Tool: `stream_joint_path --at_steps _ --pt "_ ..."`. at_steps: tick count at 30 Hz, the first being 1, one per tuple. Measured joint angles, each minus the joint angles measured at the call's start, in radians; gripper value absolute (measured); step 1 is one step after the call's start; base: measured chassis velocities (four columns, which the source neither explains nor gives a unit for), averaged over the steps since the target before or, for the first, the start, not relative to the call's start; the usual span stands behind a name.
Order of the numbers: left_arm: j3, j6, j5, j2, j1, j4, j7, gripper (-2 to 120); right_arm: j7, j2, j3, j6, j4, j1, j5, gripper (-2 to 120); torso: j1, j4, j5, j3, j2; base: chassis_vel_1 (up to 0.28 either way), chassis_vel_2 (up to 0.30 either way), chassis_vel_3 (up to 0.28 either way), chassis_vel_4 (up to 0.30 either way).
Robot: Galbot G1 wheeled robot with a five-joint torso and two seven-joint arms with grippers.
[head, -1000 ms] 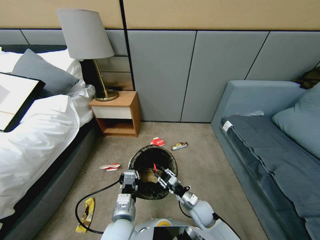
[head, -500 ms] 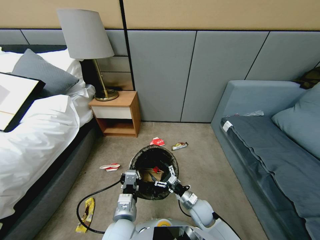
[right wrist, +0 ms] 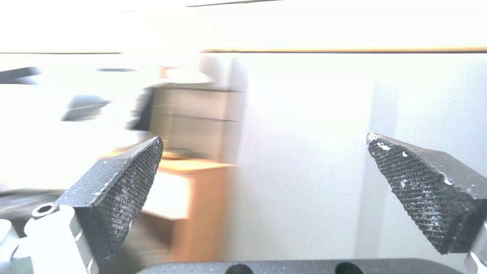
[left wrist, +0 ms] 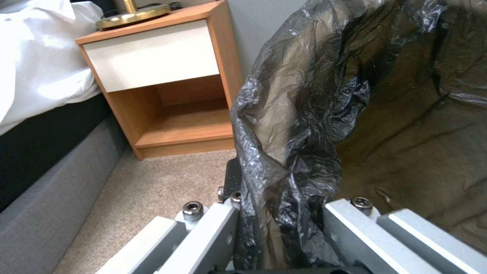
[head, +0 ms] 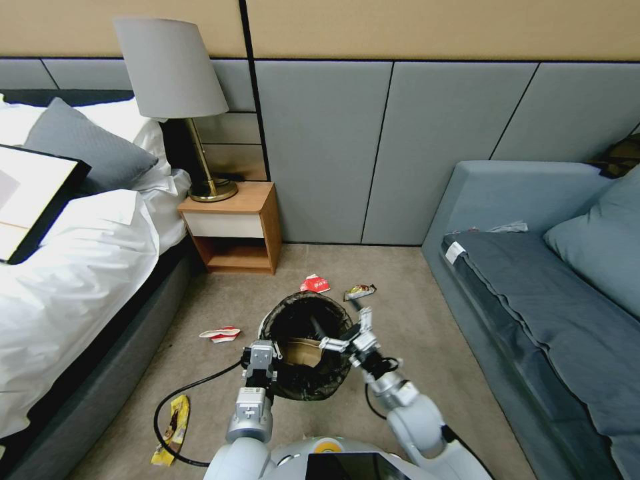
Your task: Pick up the trash bin, then pick up the garbage from the floor and place it into the trash bin.
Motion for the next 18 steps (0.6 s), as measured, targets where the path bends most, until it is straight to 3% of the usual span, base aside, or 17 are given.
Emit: stream_joint_path --at_steps 10,18 --pt "-0.015 0.006 -0.015 0.004 -0.001 -0.030 -0.001 1 0.074 0.061 0.112 0.129 -0.123 -0.058 -0.045 100 0.000 0.0001 0.0003 0.000 0.000 0.000 0.000 0.000 0.000" --pt "-0.022 0.007 -0.016 0.003 0.005 -0.038 -0.001 1 0.067 0.074 0.112 0.136 -0.156 -0.044 -0.017 100 0.000 0.0001 0.0001 0.000 0.000 0.000 0.000 0.000 0.000"
